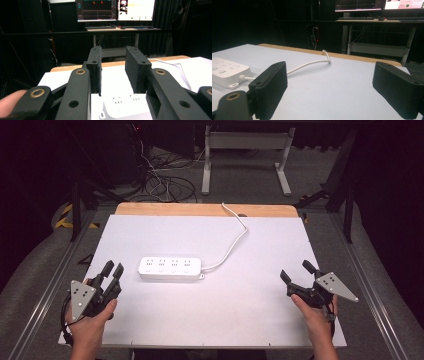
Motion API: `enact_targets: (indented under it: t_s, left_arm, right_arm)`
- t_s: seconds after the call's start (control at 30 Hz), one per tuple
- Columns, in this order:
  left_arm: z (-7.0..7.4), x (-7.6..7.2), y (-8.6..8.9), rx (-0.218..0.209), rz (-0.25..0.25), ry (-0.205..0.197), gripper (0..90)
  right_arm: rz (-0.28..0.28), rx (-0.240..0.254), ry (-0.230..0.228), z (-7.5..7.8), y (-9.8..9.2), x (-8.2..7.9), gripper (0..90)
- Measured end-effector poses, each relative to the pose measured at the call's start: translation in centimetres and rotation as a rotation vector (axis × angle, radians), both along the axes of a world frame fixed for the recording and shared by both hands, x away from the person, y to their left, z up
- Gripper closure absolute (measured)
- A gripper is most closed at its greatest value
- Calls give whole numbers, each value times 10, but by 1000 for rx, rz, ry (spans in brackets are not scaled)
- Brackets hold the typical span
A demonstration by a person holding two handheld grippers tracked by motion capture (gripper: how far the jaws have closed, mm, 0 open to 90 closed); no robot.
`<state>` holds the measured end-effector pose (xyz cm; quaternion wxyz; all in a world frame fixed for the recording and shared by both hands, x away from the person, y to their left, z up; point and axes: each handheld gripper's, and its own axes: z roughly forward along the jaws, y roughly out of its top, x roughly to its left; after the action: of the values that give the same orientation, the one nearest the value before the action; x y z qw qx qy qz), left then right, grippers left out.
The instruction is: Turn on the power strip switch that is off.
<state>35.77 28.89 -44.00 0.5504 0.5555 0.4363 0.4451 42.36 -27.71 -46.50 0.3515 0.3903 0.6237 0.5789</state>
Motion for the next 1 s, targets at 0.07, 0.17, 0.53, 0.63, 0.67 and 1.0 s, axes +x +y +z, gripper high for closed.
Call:
enact_targets:
  t_s: [0.07,0.17,0.53,0.63,0.67,1.0]
  left_arm:
    - [1,0,0,4,-2,4,683]
    - [3,2,-1,6,-4,18,713]
    - [11,10,-8,31,-36,66,853]
    - [13,12,-9,47,-50,99,887]
    - [13,13,-10,54,-58,111,898]
    - [18,18,-11,64,-78,168,900]
  right_arm:
    - [2,-4,-2,0,0,1,133]
    - [5,-7,3,-1,1,1,134]
    - [4,-4,1,0,1,1,133]
    - [4,0,1,0,1,1,135]
    - [5,1,1,0,1,1,135]
    - [7,1,4,0,1,1,137]
